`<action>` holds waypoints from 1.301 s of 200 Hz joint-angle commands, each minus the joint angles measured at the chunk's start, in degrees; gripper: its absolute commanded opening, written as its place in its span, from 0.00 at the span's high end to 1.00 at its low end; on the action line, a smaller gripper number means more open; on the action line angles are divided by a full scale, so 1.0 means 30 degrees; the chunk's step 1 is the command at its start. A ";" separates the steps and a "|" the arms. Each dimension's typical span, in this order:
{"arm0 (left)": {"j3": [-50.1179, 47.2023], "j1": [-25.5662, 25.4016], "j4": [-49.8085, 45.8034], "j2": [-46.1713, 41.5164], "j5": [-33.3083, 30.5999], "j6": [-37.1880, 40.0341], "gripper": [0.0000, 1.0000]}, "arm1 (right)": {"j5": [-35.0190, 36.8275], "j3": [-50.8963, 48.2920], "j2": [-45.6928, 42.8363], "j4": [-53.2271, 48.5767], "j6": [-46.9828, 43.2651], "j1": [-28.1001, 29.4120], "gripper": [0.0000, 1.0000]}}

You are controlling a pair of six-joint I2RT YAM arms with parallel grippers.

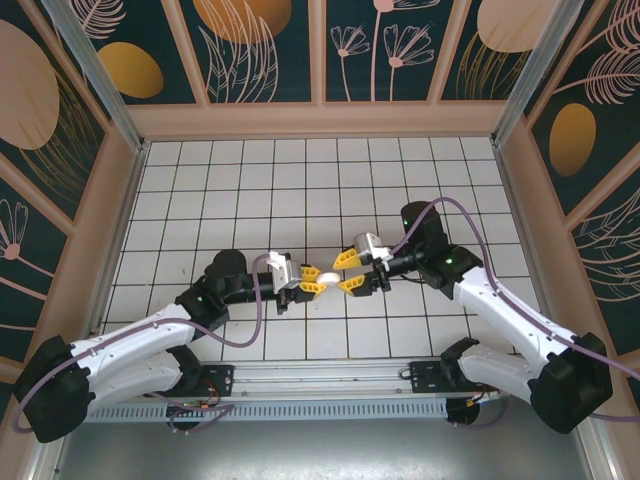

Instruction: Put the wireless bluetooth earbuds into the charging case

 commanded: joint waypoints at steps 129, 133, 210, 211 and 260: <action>0.0562 -0.0086 -0.0589 -0.0161 0.0370 0.0213 0.64 | 0.0659 0.2652 0.0739 -0.4135 -0.3257 0.0304 0.84; 0.0561 -0.0072 -0.0563 -0.0179 0.0407 0.0218 0.64 | 0.0691 0.2704 0.0770 -0.4296 -0.3336 0.0310 0.84; 0.0645 -0.0108 0.0097 -0.0162 0.0619 -0.0099 0.61 | 0.0552 0.2931 0.1277 -0.4783 -0.3608 0.0365 0.84; 0.0647 -0.0109 0.0097 -0.0161 0.0620 -0.0093 0.61 | 0.0549 0.2934 0.1269 -0.4781 -0.3619 0.0368 0.84; 0.0854 -0.0097 -0.0049 0.0074 0.0710 -0.0134 0.77 | 0.0575 0.2890 0.1331 -0.4629 -0.3484 0.0371 0.84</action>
